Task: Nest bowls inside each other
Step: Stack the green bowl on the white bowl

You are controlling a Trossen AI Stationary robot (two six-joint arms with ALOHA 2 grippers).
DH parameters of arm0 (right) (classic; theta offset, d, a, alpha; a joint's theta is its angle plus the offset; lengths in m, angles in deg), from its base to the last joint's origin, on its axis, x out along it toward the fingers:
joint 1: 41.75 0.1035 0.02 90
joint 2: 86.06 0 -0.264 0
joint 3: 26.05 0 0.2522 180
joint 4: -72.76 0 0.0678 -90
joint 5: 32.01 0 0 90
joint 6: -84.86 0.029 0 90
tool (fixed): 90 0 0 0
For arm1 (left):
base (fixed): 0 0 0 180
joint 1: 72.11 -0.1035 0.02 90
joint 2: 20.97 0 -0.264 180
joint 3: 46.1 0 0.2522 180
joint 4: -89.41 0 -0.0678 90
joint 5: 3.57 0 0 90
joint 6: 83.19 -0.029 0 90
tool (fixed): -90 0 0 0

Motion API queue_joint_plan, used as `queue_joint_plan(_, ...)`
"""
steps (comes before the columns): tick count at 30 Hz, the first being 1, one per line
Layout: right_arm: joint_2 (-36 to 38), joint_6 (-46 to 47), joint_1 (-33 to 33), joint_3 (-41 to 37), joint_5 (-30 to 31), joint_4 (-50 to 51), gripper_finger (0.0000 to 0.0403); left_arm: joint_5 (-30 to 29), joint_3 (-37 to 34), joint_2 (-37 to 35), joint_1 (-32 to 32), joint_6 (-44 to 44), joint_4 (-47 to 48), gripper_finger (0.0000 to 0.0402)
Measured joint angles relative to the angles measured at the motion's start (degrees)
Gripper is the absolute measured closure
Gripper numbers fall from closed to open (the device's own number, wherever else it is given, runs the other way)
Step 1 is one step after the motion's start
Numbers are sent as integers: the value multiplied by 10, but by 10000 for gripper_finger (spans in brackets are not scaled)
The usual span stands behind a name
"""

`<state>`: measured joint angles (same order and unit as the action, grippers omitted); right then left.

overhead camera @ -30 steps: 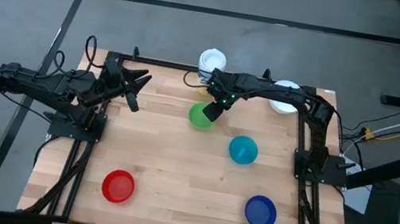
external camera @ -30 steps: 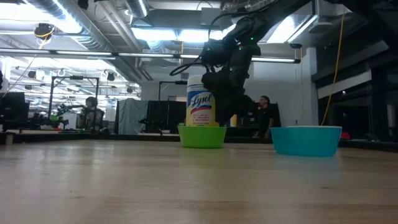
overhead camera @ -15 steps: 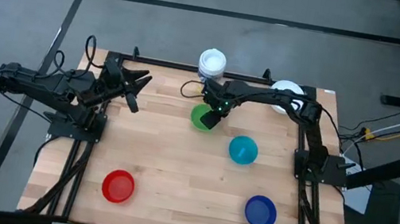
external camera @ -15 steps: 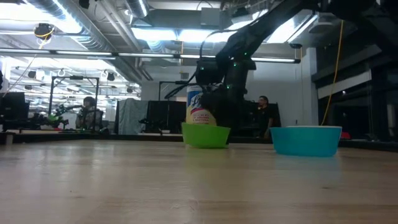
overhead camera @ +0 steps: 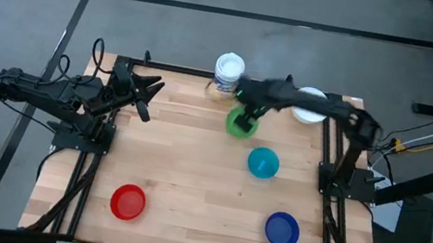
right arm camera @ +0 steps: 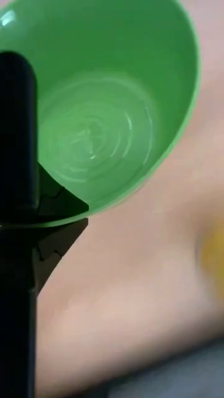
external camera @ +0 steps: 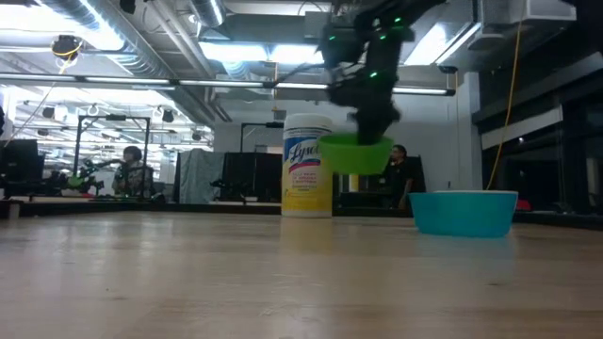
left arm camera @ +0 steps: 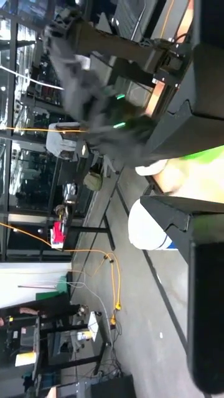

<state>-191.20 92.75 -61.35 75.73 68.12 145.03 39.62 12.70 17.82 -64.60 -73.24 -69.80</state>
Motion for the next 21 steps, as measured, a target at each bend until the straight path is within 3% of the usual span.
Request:
queue_joint_plan(3, 44, -8, -68, 0, 35, 26, 400, 4, 0, 0, 0, 6, 0, 302)
queue_joint_plan(10, 123, -20, -229, -49, 32, 57, 401, 5, 0, 15, 13, 18, 0, 302)
queue_joint_plan(21, 226, -60, -392, -196, -9, 23, 401, 0, 0, 35, 25, 19, 0, 302)
